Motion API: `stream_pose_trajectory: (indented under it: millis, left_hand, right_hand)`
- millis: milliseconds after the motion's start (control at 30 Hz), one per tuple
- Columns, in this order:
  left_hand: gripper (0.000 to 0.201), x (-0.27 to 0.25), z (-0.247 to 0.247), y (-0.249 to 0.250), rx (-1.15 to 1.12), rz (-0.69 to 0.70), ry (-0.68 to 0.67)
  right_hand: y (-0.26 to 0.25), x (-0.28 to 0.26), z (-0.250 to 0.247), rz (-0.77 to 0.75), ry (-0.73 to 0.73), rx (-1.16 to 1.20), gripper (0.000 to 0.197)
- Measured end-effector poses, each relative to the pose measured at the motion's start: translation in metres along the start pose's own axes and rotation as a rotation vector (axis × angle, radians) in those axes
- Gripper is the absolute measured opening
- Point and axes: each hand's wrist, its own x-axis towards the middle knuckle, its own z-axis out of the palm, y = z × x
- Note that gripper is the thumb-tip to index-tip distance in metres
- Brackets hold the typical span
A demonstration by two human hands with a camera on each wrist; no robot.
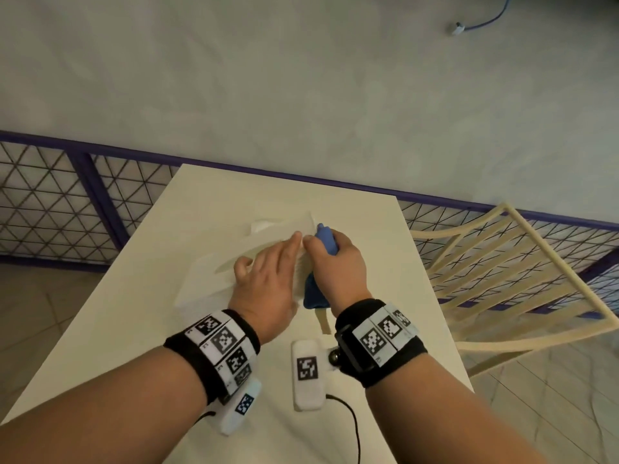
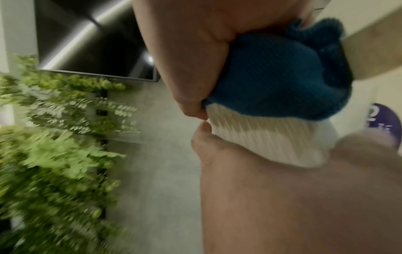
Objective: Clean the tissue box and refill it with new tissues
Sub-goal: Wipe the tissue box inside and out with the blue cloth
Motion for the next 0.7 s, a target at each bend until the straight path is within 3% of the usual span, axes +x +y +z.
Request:
stream_pose_trajectory:
  millis: [133, 300, 400, 500, 567, 700]
  left_hand:
    - [0.097, 0.004, -0.007, -0.018, -0.232, -0.107, 0.113]
    - [0.086, -0.003, -0.026, -0.037, -0.328, -0.087, 0.195]
    - [0.081, 0.0, -0.03, -0.032, -0.392, -0.174, 0.147]
    - [0.065, 0.004, -0.033, -0.02, -0.435, -0.132, 0.176]
    - [0.059, 0.002, -0.035, -0.02, -0.465, -0.147, 0.198]
    - [0.071, -0.007, -0.034, -0.029, -0.52, -0.156, 0.194]
  right_hand:
    - [-0.002, -0.011, -0.007, -0.045, -0.014, 0.004, 0.022]
    - [0.001, -0.003, -0.033, -0.046, 0.121, 0.138, 0.018]
    - [-0.01, -0.009, -0.023, -0.227, -0.008, 0.142, 0.023]
    - [-0.006, -0.02, 0.003, -0.446, -0.277, -0.274, 0.043]
    - [0.003, -0.016, 0.002, -0.43, -0.327, -0.423, 0.047]
    - [0.015, 0.005, -0.013, -0.306, -0.2, -0.317, 0.049]
